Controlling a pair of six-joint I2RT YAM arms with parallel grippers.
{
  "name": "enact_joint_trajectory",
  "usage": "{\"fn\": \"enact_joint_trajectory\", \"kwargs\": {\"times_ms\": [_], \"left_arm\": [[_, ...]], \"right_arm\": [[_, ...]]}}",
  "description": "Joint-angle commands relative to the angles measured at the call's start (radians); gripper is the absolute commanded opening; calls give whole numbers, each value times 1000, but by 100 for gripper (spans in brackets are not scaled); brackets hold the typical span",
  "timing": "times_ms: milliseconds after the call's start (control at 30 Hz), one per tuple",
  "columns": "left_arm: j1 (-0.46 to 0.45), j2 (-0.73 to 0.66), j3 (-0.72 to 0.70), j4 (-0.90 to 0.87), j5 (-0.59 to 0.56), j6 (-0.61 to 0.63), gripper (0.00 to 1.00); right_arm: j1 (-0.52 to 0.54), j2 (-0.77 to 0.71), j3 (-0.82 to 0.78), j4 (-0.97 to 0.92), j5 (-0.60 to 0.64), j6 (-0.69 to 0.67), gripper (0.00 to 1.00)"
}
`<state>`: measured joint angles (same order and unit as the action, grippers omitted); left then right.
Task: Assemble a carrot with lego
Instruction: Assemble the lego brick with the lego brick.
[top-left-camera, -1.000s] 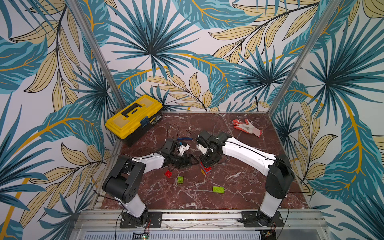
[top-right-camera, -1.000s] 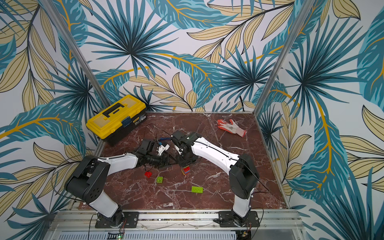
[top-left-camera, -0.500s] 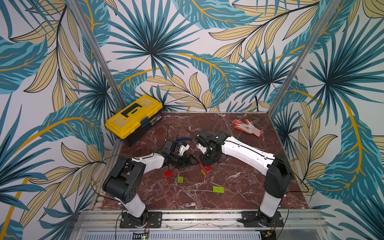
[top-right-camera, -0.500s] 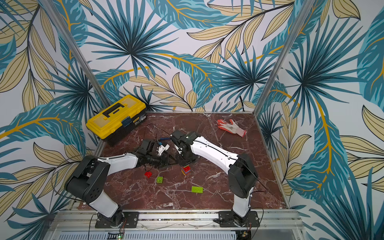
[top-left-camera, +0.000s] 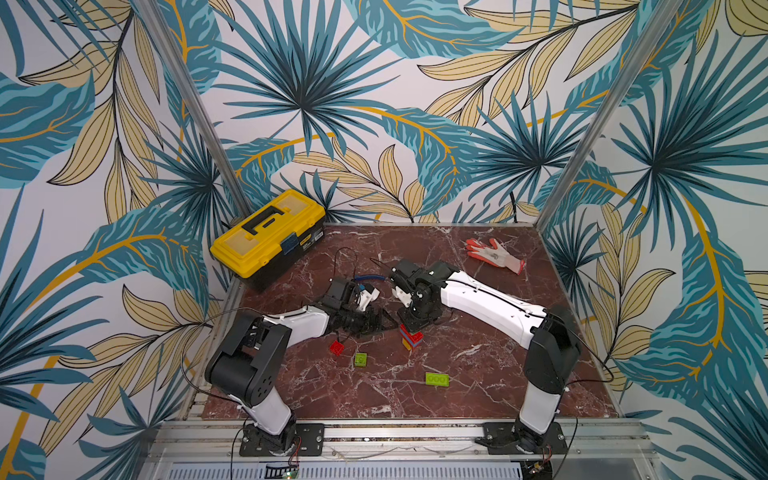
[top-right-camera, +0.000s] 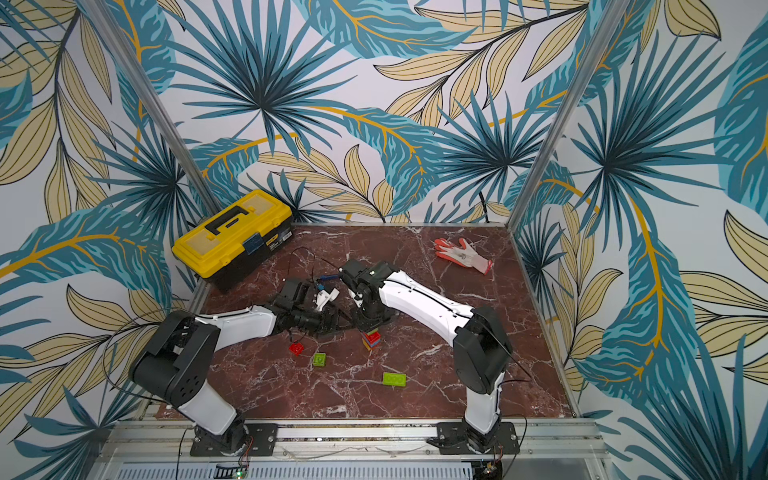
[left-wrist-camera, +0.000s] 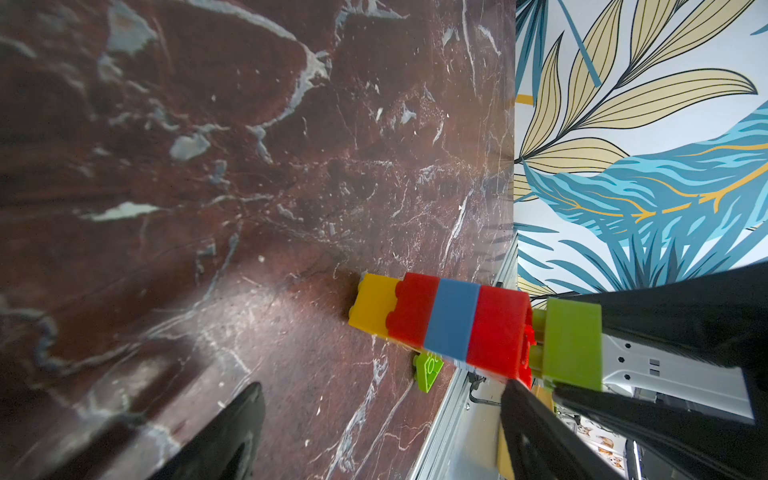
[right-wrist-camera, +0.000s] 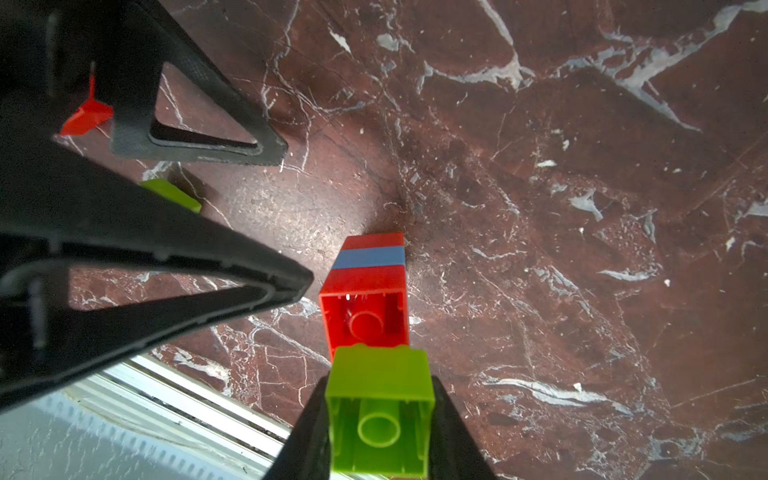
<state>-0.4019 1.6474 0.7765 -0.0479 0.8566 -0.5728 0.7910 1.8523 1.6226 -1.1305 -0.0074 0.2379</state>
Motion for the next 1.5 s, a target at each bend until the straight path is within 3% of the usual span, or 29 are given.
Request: {"fn": "enact_joint_trajectory", "kwargs": {"times_ms": [0, 800, 1467], "left_arm": [[3, -17, -10, 11, 10, 16, 90], [3, -12, -8, 11, 8, 14, 89], [3, -16, -12, 11, 5, 11, 89]], "right_arm": [[35, 46, -3, -43, 6, -15, 33], [53, 80, -33, -89, 130, -85, 32], [49, 92, -161, 41, 54, -91, 32]]}}
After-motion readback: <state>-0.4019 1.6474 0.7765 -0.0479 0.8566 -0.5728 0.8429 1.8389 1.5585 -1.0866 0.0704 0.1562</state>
